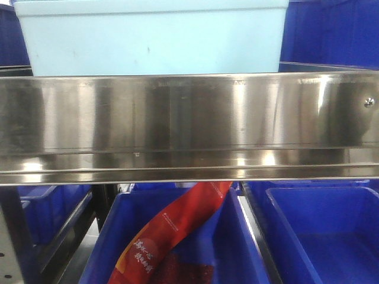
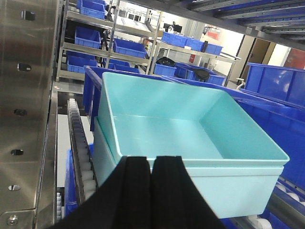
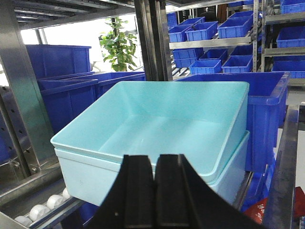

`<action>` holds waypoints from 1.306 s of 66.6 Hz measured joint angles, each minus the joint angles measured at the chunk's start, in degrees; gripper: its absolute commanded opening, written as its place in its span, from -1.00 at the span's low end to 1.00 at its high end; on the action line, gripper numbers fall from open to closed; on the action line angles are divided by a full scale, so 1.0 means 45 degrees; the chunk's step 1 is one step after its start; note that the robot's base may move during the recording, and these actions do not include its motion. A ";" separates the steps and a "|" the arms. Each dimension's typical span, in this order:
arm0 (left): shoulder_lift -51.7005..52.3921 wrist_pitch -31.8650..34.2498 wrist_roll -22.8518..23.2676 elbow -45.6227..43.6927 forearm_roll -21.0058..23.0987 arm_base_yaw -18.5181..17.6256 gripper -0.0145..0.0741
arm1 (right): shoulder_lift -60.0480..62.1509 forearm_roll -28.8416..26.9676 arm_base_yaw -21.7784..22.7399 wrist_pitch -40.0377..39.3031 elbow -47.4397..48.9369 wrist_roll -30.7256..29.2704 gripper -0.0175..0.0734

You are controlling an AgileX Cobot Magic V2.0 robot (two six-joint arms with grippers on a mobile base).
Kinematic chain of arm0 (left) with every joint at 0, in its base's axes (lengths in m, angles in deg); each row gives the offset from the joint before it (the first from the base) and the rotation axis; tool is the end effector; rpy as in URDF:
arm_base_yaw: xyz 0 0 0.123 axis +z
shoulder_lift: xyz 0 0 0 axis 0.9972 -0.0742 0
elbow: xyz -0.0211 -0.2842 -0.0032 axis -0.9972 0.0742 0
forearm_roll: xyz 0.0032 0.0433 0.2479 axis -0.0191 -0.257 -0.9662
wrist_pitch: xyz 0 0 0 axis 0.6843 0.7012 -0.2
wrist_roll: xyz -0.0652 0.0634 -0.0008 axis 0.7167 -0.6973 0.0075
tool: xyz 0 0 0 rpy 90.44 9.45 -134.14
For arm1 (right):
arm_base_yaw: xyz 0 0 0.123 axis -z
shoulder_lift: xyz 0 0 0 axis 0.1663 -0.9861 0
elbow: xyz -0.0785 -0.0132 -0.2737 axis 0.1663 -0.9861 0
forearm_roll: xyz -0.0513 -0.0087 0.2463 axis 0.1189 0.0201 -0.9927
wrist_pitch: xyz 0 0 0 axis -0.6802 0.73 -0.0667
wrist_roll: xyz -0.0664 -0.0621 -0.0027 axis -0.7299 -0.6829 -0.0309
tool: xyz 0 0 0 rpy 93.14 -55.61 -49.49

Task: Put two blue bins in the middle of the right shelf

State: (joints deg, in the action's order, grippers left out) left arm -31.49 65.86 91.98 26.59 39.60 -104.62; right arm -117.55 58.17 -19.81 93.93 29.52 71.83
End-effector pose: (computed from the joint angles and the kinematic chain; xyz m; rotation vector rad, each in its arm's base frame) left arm 0.0767 -0.0213 0.3668 0.0514 1.5438 -0.3898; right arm 0.1152 0.0588 0.3832 -0.2268 1.5457 0.4899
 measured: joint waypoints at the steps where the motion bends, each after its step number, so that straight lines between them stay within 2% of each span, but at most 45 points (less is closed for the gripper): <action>1: 0.0000 0.0000 0.0000 0.0000 0.0000 0.0000 -0.92 | 0.0000 0.0000 0.0000 0.0000 0.0000 0.0000 -0.97; 13: 0.0000 0.0000 0.0000 0.0000 0.0000 0.0000 -0.92 | 0.0000 0.0024 0.0000 0.0031 0.0000 0.0000 -0.97; 23: 0.0000 0.0000 0.0000 0.0000 0.0000 0.0000 -0.92 | 0.0477 0.0024 0.0000 0.0712 -0.0500 -0.0185 -0.97; 31: 0.0000 0.0000 0.0000 0.0000 0.0000 0.0000 -0.92 | 0.1689 -0.1338 0.0959 0.0504 -0.1670 -0.3227 -0.97; 41: 0.0000 0.0018 0.0000 0.0000 0.0000 0.0000 -0.92 | 0.3068 -0.3767 0.3564 0.0199 -0.3417 -0.7044 -0.97; 46: 0.0000 0.0018 0.0000 0.0000 0.0000 0.0000 -0.92 | 0.3628 -0.4271 0.4750 -0.0146 -0.4200 -0.7927 -0.97; 53: 0.0000 0.0018 0.0000 0.0000 0.0000 0.0000 -0.92 | 0.4478 -0.4861 0.6338 -0.0487 -0.5323 -0.8268 -0.97; 61: 0.0000 0.0018 0.0000 0.0000 0.0000 0.0000 -0.92 | 0.5558 -0.5200 0.7264 -0.0604 -0.6557 -0.8352 -0.97; 79: 0.0009 0.0018 0.0000 0.0000 0.0000 0.0000 -0.92 | 0.7748 -0.5327 0.7510 -0.0613 -0.8563 -0.7680 -0.97; 87: 0.0009 0.0026 0.0000 0.0030 0.0000 0.0000 -0.92 | 0.7896 -0.5327 0.7510 -0.0797 -0.8838 -0.7406 -0.97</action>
State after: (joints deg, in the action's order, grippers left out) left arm -31.45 65.98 91.98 26.72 39.60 -104.62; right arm -82.02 34.20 13.99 90.34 -10.25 38.50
